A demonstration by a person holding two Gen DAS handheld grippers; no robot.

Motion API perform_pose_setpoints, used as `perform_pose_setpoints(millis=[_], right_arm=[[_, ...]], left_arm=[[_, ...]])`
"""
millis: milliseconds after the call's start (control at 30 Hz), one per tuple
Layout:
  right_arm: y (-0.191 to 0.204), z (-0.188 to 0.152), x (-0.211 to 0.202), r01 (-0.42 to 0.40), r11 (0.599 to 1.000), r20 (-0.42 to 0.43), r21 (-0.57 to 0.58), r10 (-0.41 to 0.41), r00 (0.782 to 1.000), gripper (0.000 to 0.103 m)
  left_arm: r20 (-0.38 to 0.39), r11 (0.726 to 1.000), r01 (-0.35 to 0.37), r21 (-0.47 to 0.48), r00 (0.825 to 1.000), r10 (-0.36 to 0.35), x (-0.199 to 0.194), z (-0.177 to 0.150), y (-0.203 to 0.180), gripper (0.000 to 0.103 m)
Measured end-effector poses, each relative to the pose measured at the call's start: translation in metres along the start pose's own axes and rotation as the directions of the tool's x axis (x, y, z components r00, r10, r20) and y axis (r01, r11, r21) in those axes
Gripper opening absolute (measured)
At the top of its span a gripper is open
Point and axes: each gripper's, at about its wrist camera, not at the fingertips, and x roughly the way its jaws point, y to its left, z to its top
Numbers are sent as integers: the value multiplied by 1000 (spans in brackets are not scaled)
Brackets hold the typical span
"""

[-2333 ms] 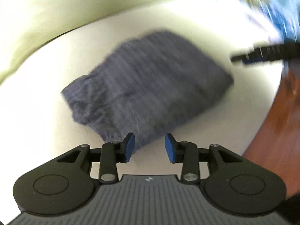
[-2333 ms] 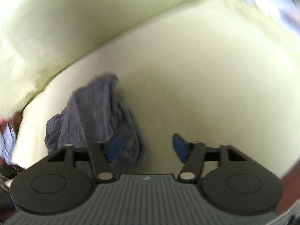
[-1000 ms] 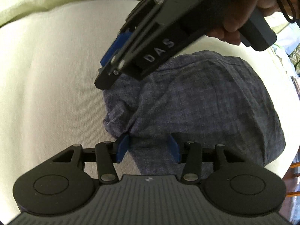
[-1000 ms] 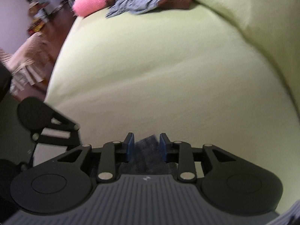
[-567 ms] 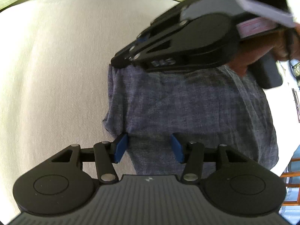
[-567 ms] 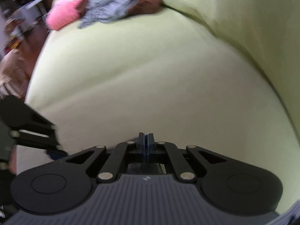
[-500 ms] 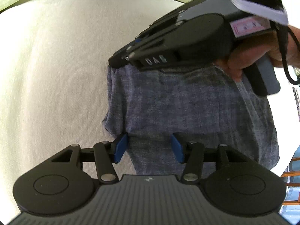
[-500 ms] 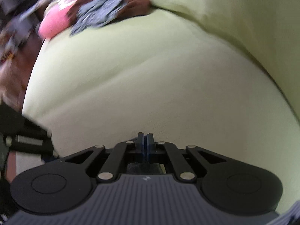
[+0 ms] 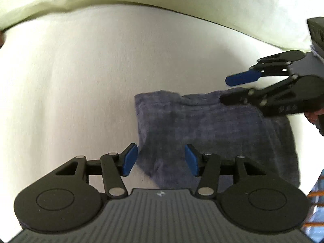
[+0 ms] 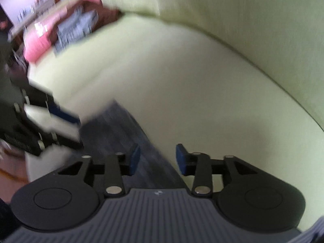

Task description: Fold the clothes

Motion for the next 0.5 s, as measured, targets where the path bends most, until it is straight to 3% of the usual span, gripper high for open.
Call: perform_pose_setpoints(millis=[33, 67, 100, 167, 233, 300, 400, 500], right_arm=[[-1, -3, 3, -5, 1000, 4, 4, 5, 1000, 16], [-1, -6, 4, -4, 1000, 13, 1, 4, 1000, 7], [0, -10, 5, 26, 1000, 28, -11, -26, 999, 6], [0, -11, 5, 101, 995, 54, 10, -102, 993, 5], [-14, -18, -3, 221, 971, 58, 95, -227, 972, 5], [-29, -29, -21, 229, 957, 66, 178, -244, 968, 10], [-41, -48, -64, 180, 939, 130, 294, -226, 965, 37], [-43, -76, -111, 177, 897, 157, 406, -259, 953, 37]], left_arm=[[0, 1000, -3, 17, 1000, 3, 2, -2, -1, 56], [-29, 997, -55, 60, 998, 56, 14, -4, -7, 56], [-50, 991, -101, 91, 993, 106, 26, -6, -11, 58], [-21, 986, -120, 119, 992, 123, 26, -11, -13, 61], [-26, 985, -132, 114, 990, 135, 26, -11, -13, 63], [-34, 984, -145, 99, 988, 149, 21, -7, -13, 60], [41, 984, -155, 92, 988, 152, -10, 0, -15, 58], [71, 987, -104, 127, 993, 95, -28, 0, -34, 59]])
